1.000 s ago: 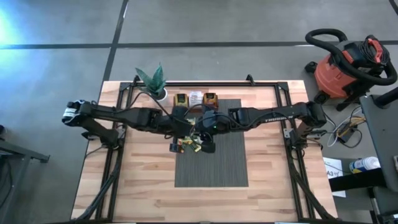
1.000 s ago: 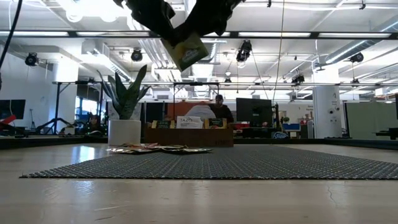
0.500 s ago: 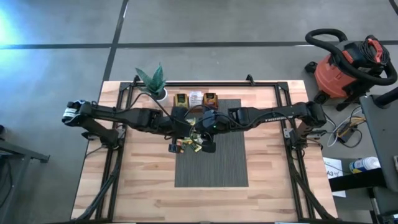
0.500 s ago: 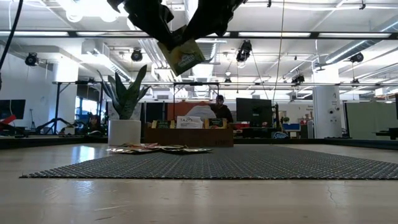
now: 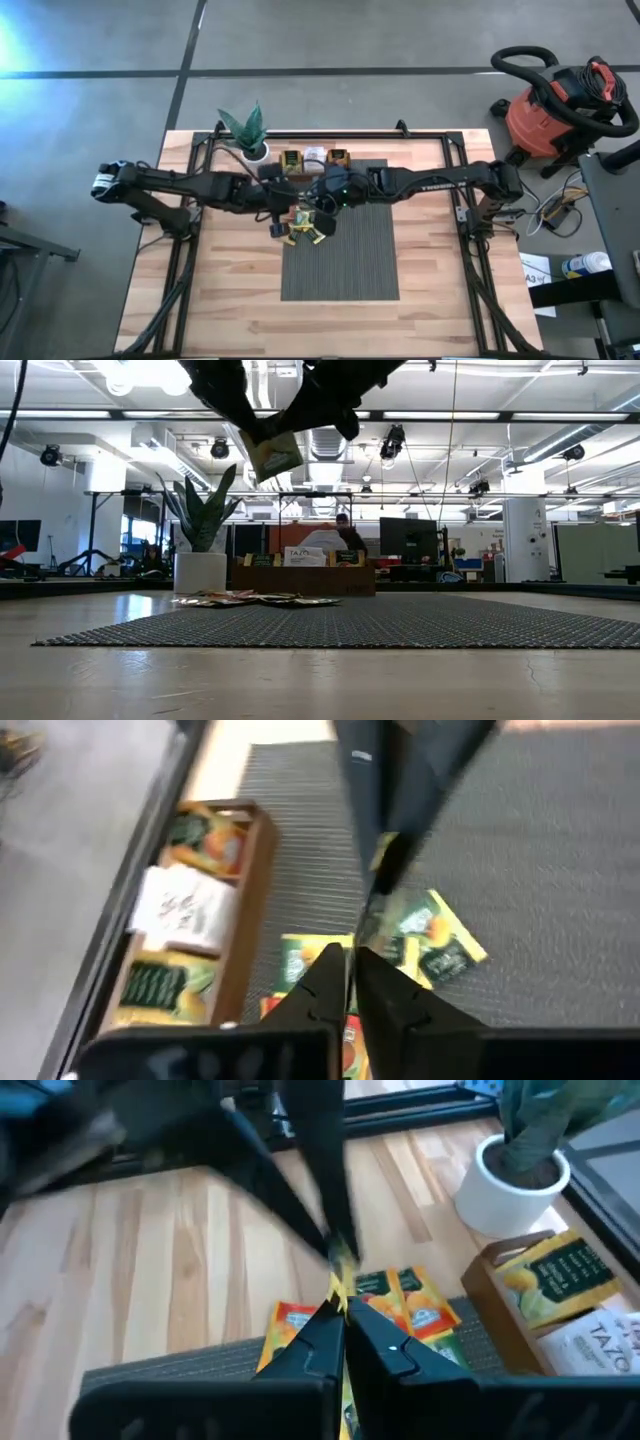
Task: Pick & Place Tea
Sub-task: Put the yellow tea bag into the left compartment of the wooden organizer
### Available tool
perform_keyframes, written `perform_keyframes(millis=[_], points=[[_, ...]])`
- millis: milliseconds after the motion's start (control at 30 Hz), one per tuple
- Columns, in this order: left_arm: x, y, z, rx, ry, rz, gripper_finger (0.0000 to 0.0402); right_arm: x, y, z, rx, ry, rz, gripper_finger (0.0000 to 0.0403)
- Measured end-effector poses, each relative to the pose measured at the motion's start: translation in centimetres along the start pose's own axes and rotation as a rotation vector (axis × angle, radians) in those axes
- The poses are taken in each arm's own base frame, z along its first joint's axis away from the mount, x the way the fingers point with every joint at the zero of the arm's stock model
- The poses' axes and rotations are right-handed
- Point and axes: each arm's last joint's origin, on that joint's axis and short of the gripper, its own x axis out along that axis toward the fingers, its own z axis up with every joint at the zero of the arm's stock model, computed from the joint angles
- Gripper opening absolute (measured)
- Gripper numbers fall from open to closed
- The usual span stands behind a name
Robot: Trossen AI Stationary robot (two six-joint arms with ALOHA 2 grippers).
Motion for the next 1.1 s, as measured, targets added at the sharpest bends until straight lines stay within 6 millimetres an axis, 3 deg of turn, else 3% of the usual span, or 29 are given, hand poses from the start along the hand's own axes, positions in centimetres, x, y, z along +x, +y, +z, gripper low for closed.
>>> perform_keyframes(millis=[233, 367, 500, 700, 867, 1100], points=[[-1.5, 1.2, -2.7, -0.244, -0.041, 0.095, 0.0090, 0.4, -0.9, -0.3, 0.055, -0.024, -0.034, 0.0008], [-3.0, 1.4, -5.1, -0.449, -0.094, 0.091, 0.0119, 0.9, -3.4, 0.1, 0.123, -0.122, -0.074, 0.0008], [-4.8, 1.4, -7.2, -0.597, -0.221, 0.078, 0.0123, 2.3, -7.2, -0.4, 0.227, -0.173, -0.040, 0.0008], [-6.9, 2.7, -9.9, -0.699, -0.422, 0.113, 0.0124, 6.1, -12.0, -2.1, 0.285, -0.161, 0.056, 0.0008], [-7.3, 3.8, -11.9, -0.755, -0.571, 0.164, 0.0124, 8.7, -15.2, -2.3, 0.279, -0.149, 0.027, 0.0008], [-6.6, 4.2, -13.8, -0.846, -0.703, 0.127, 0.0124, 10.4, -18.8, -2.0, 0.299, -0.128, 0.028, 0.0008]])
